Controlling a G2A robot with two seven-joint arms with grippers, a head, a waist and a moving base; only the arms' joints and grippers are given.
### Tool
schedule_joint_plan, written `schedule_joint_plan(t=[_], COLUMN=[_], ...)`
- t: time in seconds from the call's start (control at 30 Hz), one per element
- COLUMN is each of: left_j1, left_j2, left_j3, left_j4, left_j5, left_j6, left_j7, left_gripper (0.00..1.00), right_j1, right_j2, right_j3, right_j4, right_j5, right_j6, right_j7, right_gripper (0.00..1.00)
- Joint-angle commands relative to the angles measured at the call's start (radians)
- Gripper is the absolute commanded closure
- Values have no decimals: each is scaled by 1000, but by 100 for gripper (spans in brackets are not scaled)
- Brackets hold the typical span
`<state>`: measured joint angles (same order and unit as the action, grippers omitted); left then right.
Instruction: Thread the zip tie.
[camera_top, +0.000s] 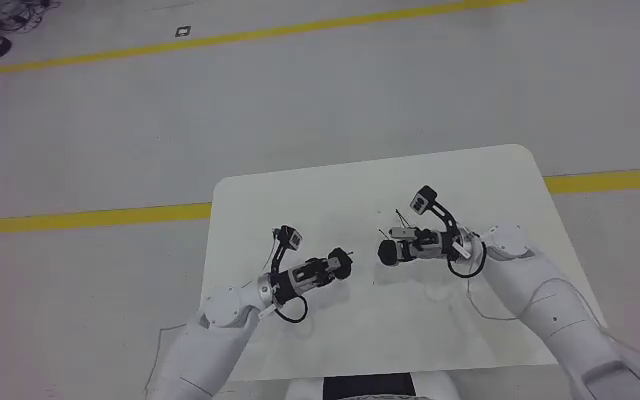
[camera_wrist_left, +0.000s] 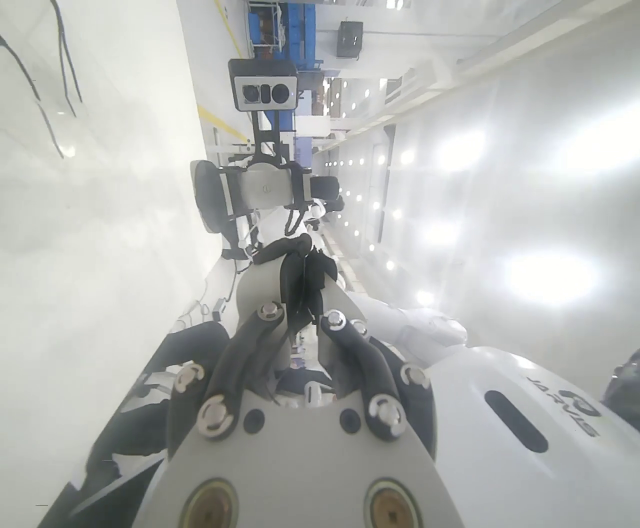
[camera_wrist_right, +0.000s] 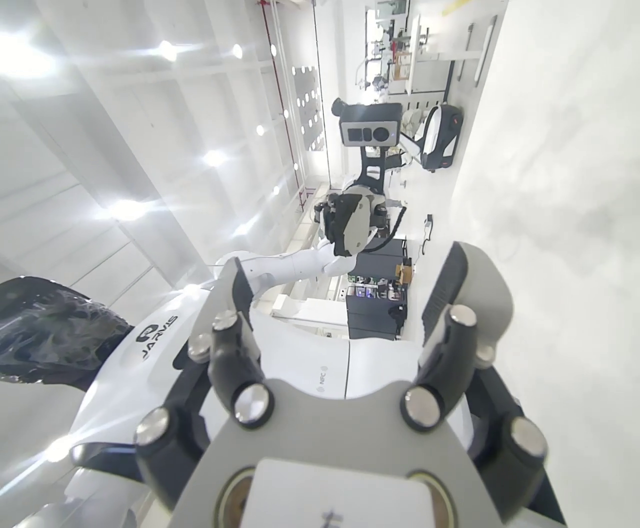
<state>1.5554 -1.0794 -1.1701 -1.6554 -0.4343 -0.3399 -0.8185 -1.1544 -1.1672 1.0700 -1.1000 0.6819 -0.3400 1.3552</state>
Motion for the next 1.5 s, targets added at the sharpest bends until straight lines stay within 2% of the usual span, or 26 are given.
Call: schedule_joint_plan(t=[0.0, 0.2, 0.27, 0.37, 0.5, 0.57, 0.63, 0.67, 0.77, 1.03, 1.07, 1.13, 1.2, 1.27, 1.4, 1.47], left_j1=[5, 5, -1, 9, 24, 35, 46, 50, 63, 69, 69, 69, 69, 69, 69, 69], left_j2=[-2, -2, 0, 2, 11, 14, 18, 20, 23, 25, 25, 25, 25, 25, 25, 25], left_j3=[-13, -13, -13, -9, -41, -57, -70, -75, -87, -92, -92, -92, -92, -92, -92, -92], left_j4=[-12, -12, -15, -26, -29, -36, -44, -47, -60, -66, -66, -66, -66, -66, -66, -66], left_j5=[65, 65, 143, 131, 132, 125, 123, 124, 125, 128, 128, 128, 128, 128, 128, 128], left_j6=[0, 0, 11, 9, 1, 0, 0, 0, 0, 0, 0, 0, 0, 0, 0, 0], left_j7=[57, 57, 95, 93, 81, 79, 75, 75, 78, 80, 80, 80, 80, 80, 80, 80], left_gripper=[100, 100, 100, 100, 100, 100, 100, 100, 100, 100, 100, 100, 100, 100, 100, 100], right_j1=[0, 0, 3, 14, 19, 25, 38, 40, 42, 42, 43, 34, 30, 45, 83, 110], right_j2=[0, 0, 2, 22, 51, 60, 64, 64, 59, 59, 59, 65, 69, 73, 77, 78], right_j3=[0, 0, 3, 25, 49, 42, 8, -10, -32, -32, -30, -42, -46, -47, -58, -77], right_j4=[0, 0, -4, -50, -144, -196, -251, -272, -311, -311, -313, -347, -354, -348, -329, -341], right_j5=[5, 5, -28, -293, -598, -732, -902, -951, -958, -958, -970, -1119, -1126, -1164, -1155, -1151], right_j6=[0, 0, 0, 8, 67, 97, 131, 141, 139, 139, 142, 153, 125, 86, 0, 0], right_j7=[0, 0, -24, -160, -231, -249, -255, -263, -289, -289, -300, -354, -322, -299, -217, -167], right_gripper=[0, 0, 0, 0, 0, 0, 0, 0, 0, 0, 0, 0, 0, 0, 0, 0])
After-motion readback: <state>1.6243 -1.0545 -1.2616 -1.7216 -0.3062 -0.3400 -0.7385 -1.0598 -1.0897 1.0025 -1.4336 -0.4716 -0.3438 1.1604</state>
